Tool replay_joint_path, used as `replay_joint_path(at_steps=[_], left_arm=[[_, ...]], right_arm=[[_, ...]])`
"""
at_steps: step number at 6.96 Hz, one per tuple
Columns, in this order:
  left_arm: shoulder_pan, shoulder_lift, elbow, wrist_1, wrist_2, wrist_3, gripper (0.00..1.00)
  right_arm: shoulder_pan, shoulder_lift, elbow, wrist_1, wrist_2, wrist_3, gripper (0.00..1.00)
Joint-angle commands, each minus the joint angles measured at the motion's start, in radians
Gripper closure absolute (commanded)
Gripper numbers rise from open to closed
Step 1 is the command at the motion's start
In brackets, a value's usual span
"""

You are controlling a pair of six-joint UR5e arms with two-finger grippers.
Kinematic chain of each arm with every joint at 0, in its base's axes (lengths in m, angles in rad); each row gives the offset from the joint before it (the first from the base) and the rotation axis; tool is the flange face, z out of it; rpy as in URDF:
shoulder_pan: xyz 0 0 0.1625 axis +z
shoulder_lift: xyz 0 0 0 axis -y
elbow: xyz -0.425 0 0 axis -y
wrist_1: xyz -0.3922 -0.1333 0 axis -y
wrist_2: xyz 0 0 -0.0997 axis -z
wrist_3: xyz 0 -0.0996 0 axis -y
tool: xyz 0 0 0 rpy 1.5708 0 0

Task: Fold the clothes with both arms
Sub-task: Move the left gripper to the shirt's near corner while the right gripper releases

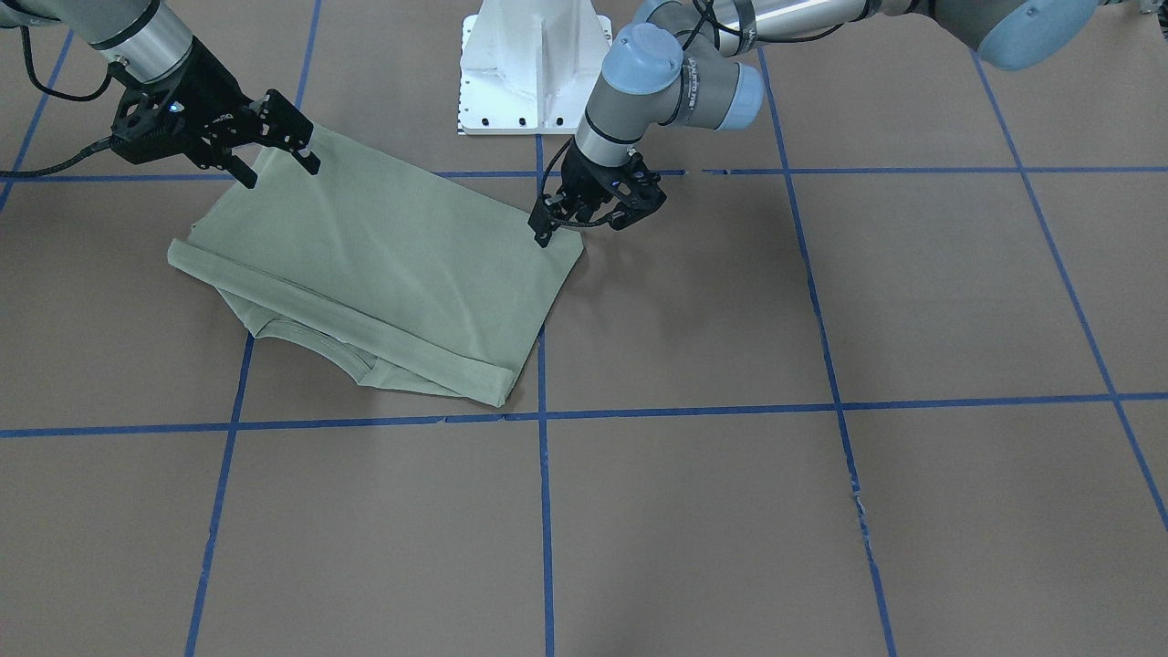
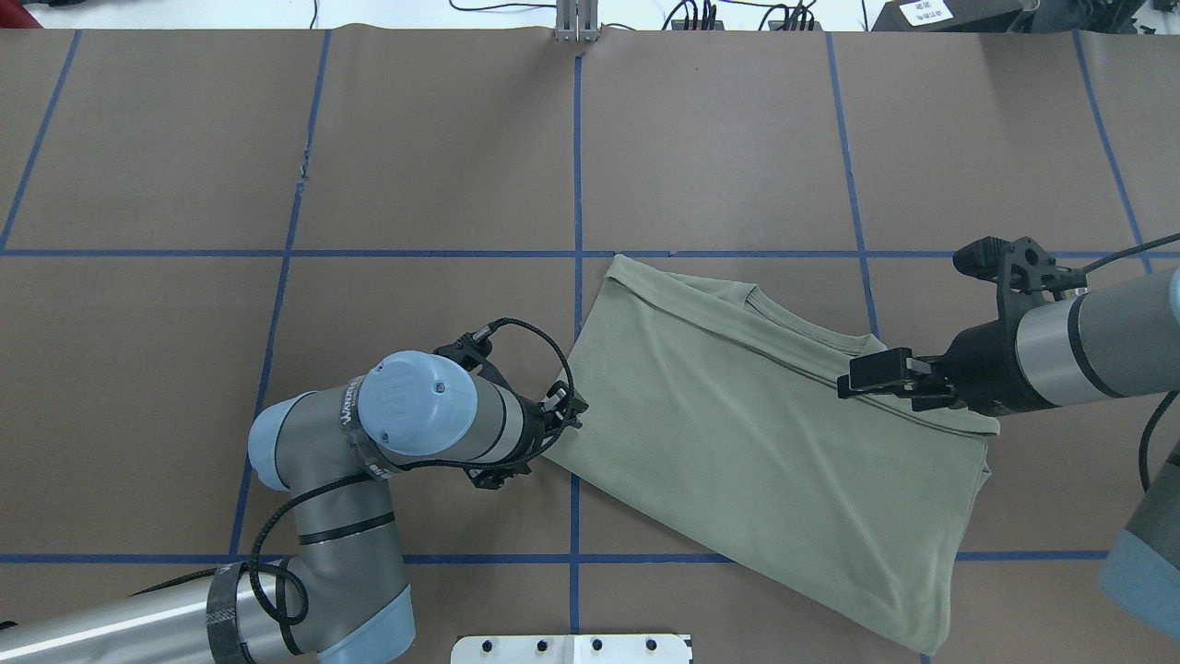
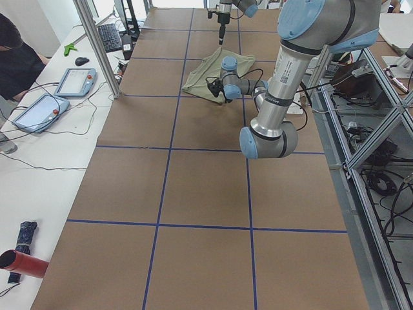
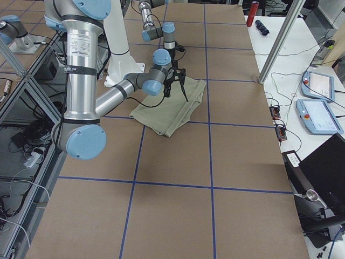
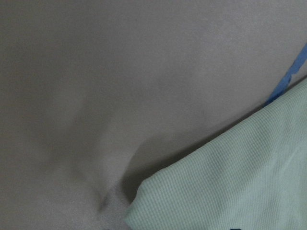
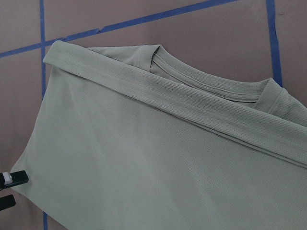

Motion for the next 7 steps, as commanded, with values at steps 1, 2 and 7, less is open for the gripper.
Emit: replay_joint_path(at_steps=[1, 2, 7], left_arm=[[0.005, -0.012, 0.014, 0.004, 0.009, -0.011, 0.15], [0.005, -0.012, 0.014, 0.006, 0.009, -0.012, 0.21], [-0.004, -0.012, -0.003, 0.012, 0.009, -0.009, 1.0]], right_arm=[[0.002, 0.001, 0.001, 0.0, 0.003, 0.0, 0.0], [0.003, 0.001, 0.003, 0.0, 0.004, 0.0, 0.0], [0.011, 0.001, 0.003, 0.0, 0.007, 0.0, 0.0]])
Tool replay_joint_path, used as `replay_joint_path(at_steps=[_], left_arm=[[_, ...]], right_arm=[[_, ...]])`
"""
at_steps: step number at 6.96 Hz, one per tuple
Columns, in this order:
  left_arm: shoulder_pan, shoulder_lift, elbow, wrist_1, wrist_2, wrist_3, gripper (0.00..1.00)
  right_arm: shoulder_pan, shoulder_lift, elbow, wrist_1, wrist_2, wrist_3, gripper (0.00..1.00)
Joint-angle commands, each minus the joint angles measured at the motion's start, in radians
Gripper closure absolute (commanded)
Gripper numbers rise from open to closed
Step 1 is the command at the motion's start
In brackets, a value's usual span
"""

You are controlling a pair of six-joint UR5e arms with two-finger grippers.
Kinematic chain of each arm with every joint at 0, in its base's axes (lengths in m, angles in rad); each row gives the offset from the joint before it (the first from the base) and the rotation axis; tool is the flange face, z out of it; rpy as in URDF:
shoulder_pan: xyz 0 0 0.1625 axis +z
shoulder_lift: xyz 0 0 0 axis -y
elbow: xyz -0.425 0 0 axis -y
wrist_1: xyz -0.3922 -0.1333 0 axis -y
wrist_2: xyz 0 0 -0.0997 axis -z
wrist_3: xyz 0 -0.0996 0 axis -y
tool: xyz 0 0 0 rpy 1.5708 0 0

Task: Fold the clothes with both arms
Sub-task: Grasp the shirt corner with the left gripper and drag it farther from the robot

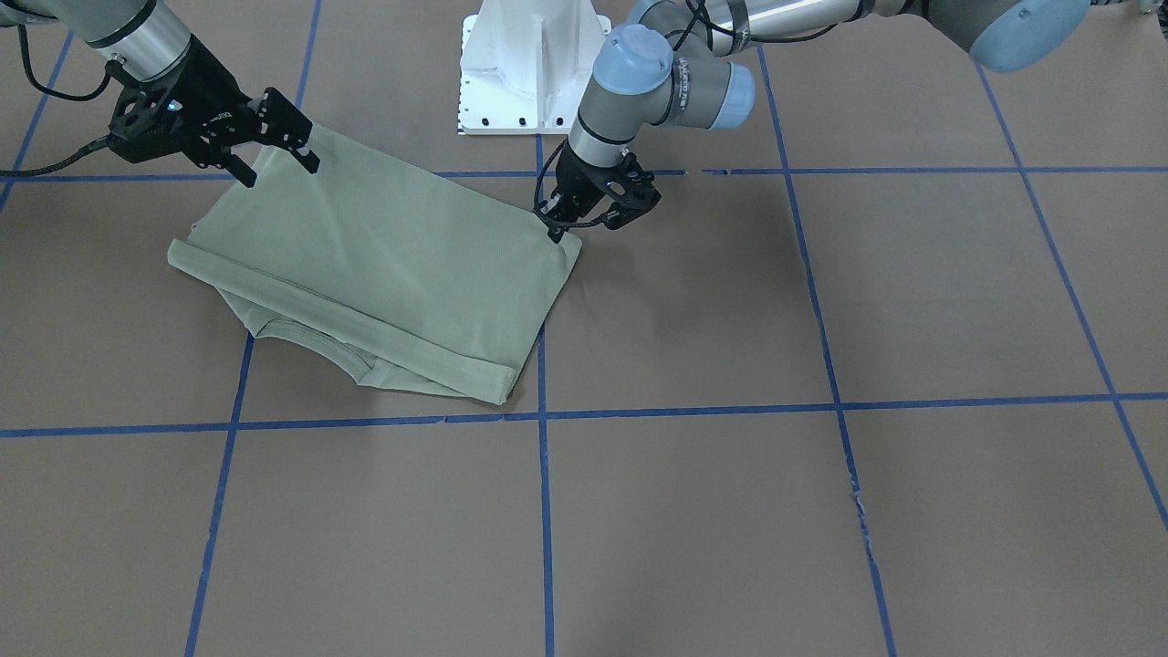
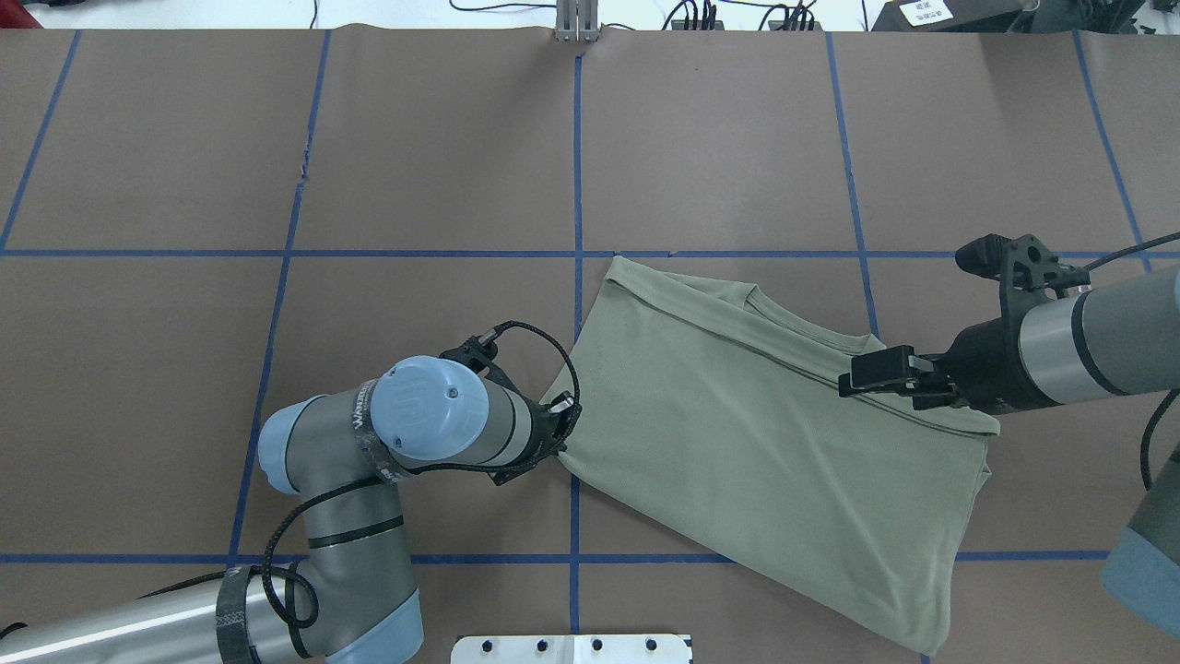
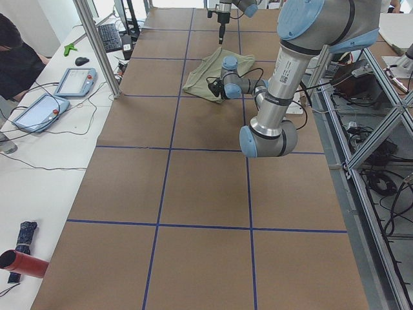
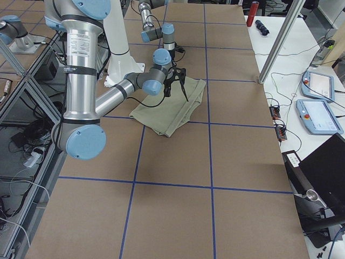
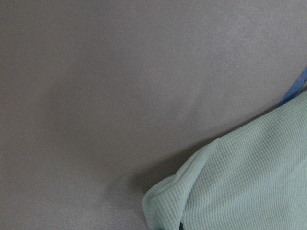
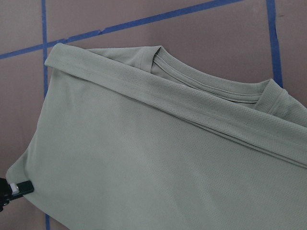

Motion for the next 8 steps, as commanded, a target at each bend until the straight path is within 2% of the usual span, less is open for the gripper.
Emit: replay_joint_path(at_steps=[1, 3, 8], left_arm=[[-0.023, 0.0, -0.006, 0.003, 0.0, 0.002, 1.0], [-0.096, 0.004, 0.008, 0.004, 0.0, 0.033, 1.0], [-0.31, -0.002, 0.112, -0.011, -0.002, 0.29, 1.0]], right_arm=[[0.011, 0.001, 0.0, 0.0, 0.002, 0.0, 0.0], [0.022, 0.009, 0.0, 0.0, 0.0, 0.0, 0.0], [0.043, 0.012, -0.001, 0.0, -0.001, -0.002, 0.0]])
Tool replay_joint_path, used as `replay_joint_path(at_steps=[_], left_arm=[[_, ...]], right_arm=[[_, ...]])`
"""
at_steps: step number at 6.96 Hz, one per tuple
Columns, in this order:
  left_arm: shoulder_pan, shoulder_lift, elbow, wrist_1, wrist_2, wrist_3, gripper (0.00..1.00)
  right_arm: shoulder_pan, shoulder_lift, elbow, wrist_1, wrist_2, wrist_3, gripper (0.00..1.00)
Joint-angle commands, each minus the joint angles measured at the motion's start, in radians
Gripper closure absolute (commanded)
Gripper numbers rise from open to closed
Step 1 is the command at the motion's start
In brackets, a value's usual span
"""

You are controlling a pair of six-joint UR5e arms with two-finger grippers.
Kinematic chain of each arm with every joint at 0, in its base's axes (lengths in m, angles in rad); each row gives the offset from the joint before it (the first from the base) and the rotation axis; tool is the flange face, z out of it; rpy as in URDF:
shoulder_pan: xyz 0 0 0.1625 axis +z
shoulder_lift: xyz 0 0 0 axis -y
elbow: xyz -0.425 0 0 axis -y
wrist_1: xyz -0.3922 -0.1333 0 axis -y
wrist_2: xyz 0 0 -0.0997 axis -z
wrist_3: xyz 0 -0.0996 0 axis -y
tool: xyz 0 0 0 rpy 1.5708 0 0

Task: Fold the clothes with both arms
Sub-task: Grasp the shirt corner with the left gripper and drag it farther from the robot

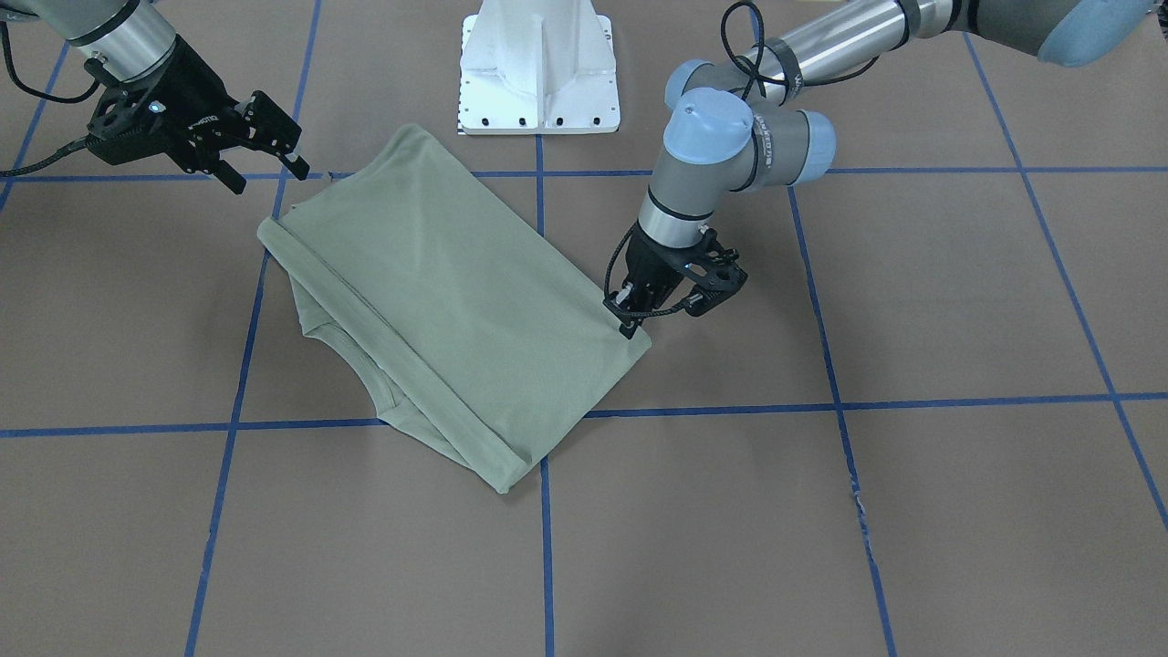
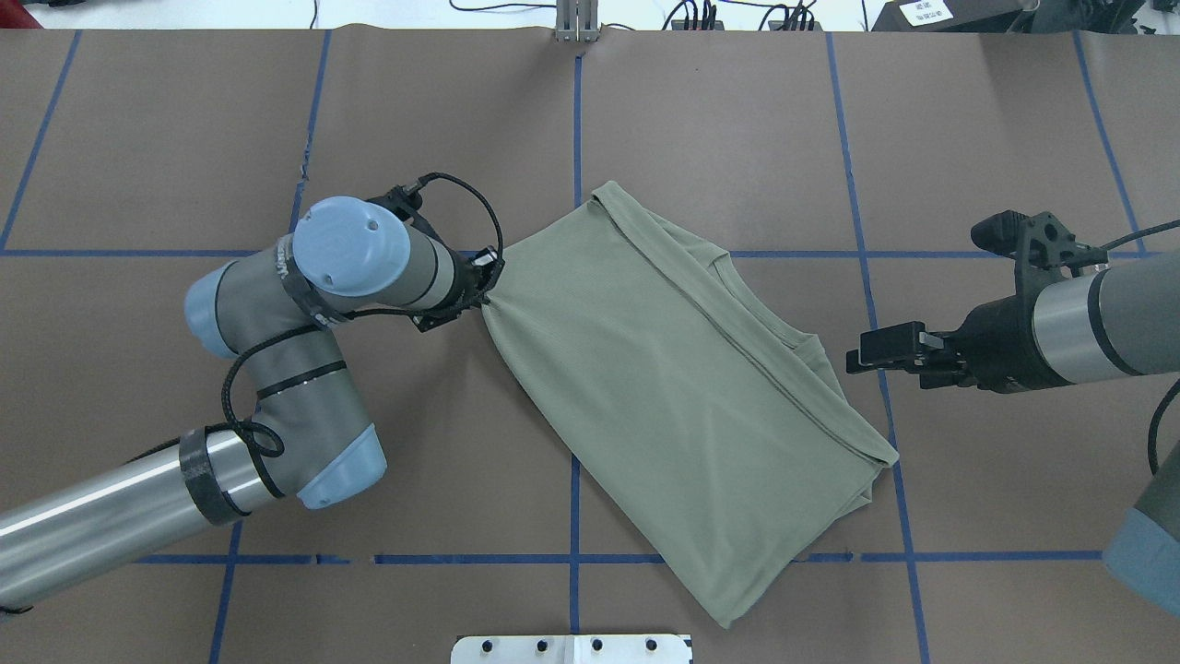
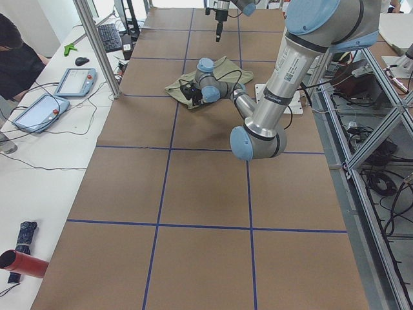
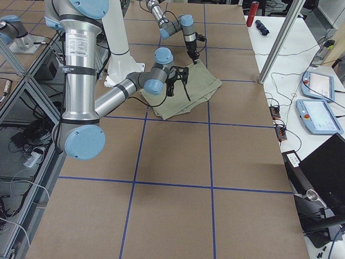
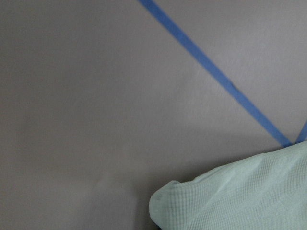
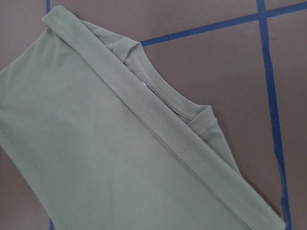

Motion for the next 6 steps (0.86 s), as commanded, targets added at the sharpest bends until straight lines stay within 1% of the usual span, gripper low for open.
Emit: replay_joint_path(at_steps=[1, 2, 3, 4, 5, 6], left_arm=[[-0.081, -0.023, 0.057, -0.007, 0.001, 0.092, 1.0], [-0.11, -0.081, 0.146, -0.044, 0.001, 0.109, 1.0], [-0.127, -0.142, 0.254, -0.1, 0.027, 0.117, 1.0], [-0.147, -0.195, 0.359, -0.166, 0.046, 0.173, 1.0], [-0.174, -0.235, 0.445, -0.24, 0.05, 0.209, 1.0], [-0.184, -0.27, 0.496, -0.304, 0.067, 0.253, 1.0]], right_arm=[[0.003, 0.001, -0.001, 0.0, -0.002, 0.0, 0.0], [0.003, 0.001, -0.002, 0.0, -0.003, 0.0, 0.0], [0.003, 0.0, -0.004, 0.0, -0.003, 0.0, 0.0], [0.003, 0.0, -0.004, 0.0, -0.003, 0.002, 0.0], [0.005, -0.005, -0.002, 0.0, -0.005, 0.002, 0.0], [0.005, -0.006, -0.001, 0.0, -0.003, 0.002, 0.0]])
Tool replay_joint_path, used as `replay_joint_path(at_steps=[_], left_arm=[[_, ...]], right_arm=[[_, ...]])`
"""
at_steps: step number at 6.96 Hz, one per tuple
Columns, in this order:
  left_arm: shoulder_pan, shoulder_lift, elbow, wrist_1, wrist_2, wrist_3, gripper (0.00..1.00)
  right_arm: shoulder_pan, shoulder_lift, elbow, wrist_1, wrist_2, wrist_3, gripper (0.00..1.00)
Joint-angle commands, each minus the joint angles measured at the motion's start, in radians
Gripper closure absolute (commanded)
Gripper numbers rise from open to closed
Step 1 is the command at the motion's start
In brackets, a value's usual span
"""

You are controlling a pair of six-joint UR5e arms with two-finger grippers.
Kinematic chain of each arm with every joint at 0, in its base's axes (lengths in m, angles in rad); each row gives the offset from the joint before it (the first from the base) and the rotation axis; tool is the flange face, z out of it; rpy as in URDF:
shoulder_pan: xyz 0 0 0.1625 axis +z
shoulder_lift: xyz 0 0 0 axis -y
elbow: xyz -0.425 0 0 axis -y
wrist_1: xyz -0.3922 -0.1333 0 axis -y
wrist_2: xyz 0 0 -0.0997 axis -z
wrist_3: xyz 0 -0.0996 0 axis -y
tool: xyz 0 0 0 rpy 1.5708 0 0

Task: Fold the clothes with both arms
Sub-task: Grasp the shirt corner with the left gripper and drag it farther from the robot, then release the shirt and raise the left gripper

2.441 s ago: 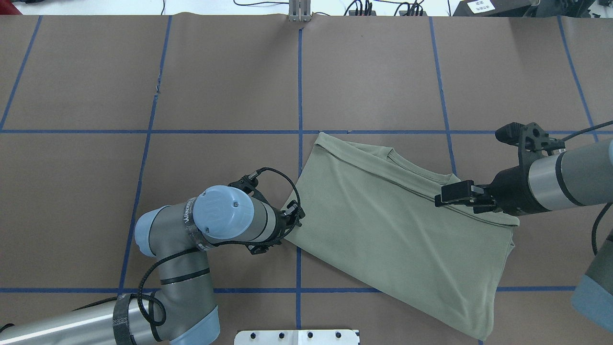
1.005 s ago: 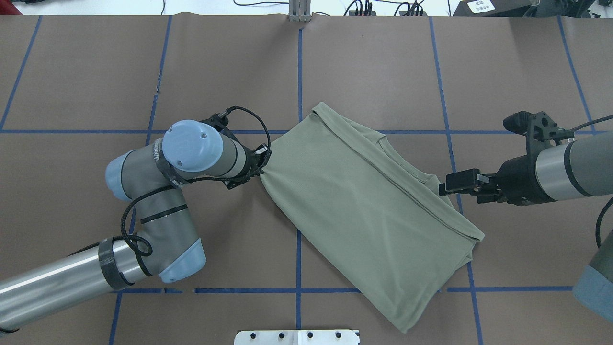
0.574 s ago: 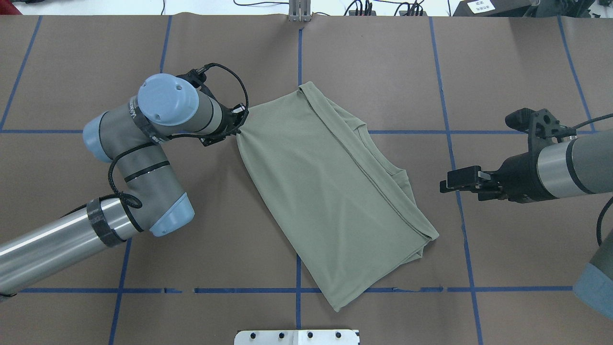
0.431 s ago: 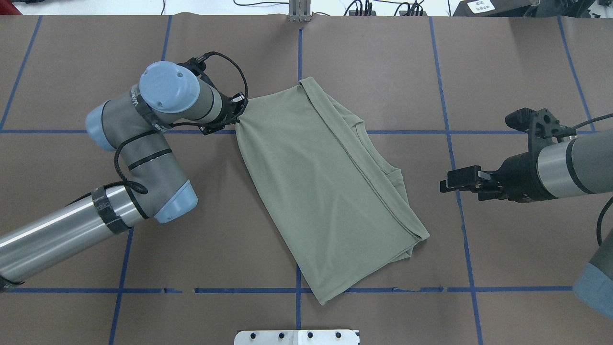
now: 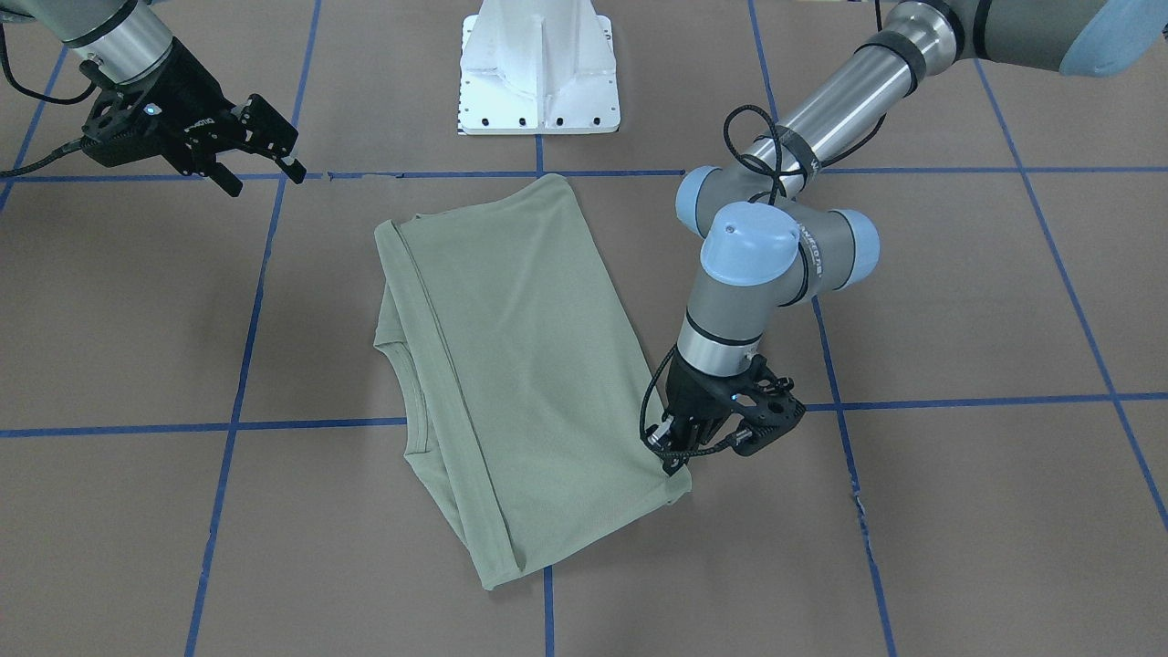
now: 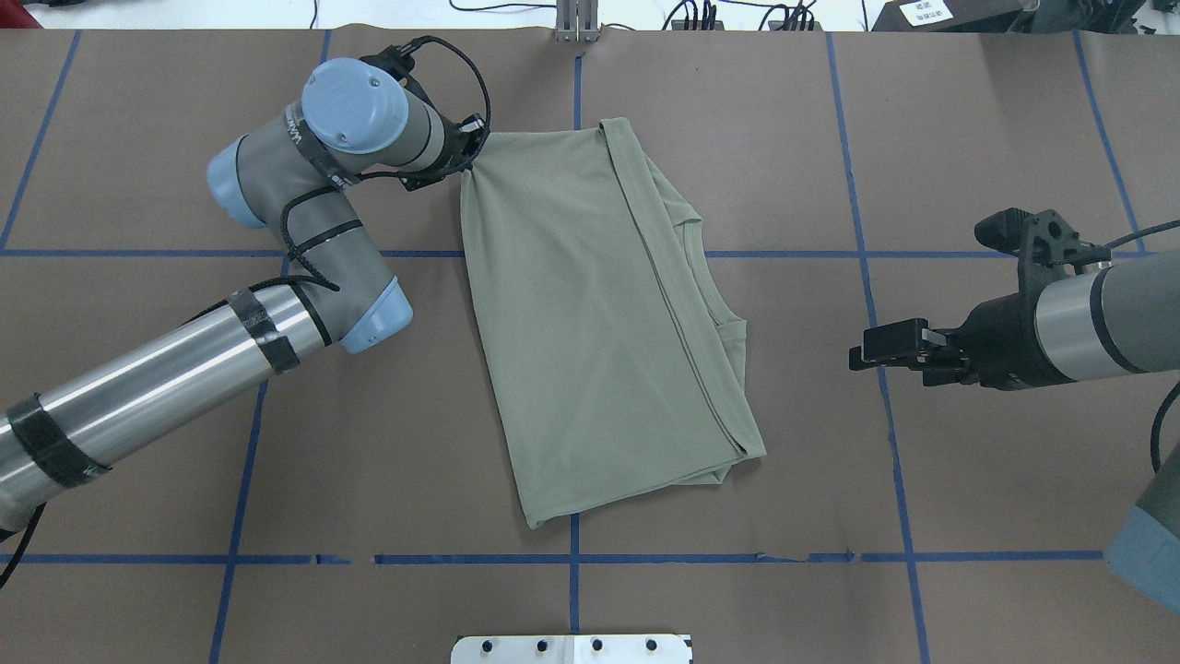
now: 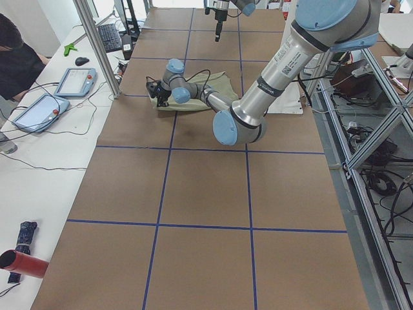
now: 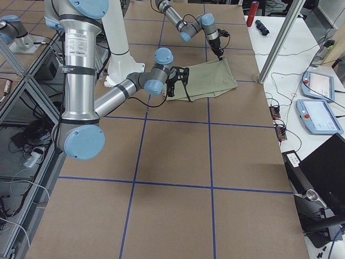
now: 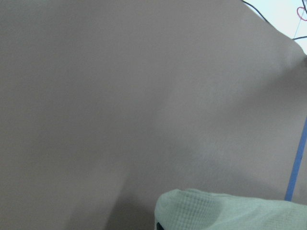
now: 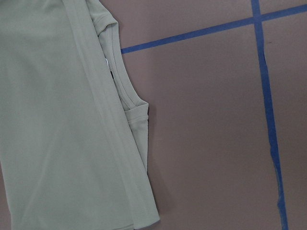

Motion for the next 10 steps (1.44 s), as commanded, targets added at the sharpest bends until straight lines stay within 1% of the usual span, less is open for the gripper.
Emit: replay_joint_path(at_steps=[1, 2, 3, 4, 5, 7, 8, 9, 10], left_arm=[[-0.018, -0.127, 0.182, -0.115, 0.066, 0.052, 1.0], [-0.018, -0.19, 0.287, -0.187, 0.075, 0.052, 1.0], [-0.015, -0.196, 0.326, -0.247, 0.127, 0.066, 1.0], [-0.015, -0.206, 0.359, -0.287, 0.149, 0.094, 0.79], [-0.015, -0.206, 0.364, -0.29, 0.205, 0.179, 0.01], [-0.018, -0.208, 0.358, -0.29, 0.203, 0.195, 0.0], [-0.018, -0.208, 0.353, -0.29, 0.186, 0.197, 0.0], [-0.021, -0.193, 0.3, -0.283, 0.134, 0.201, 0.0], [-0.021, -0.13, 0.204, -0.237, 0.086, 0.204, 0.0]], right_arm=[[-0.001, 0.002, 0.002, 0.0, 0.001, 0.0, 0.0], [0.0, 0.0, 0.005, 0.002, 0.002, 0.0, 0.0], [0.0, 0.002, 0.005, 0.002, 0.002, 0.0, 0.0], [0.002, 0.003, 0.006, 0.002, 0.002, 0.0, 0.0], [0.008, 0.003, 0.008, 0.002, 0.002, 0.0, 0.0], [0.011, 0.005, 0.006, 0.002, 0.004, 0.0, 0.0], [0.01, 0.007, 0.003, 0.0, 0.002, -0.001, 0.0], [0.01, 0.0, 0.0, -0.003, 0.007, -0.017, 0.0], [-0.007, 0.003, -0.015, -0.011, 0.004, -0.02, 0.0]])
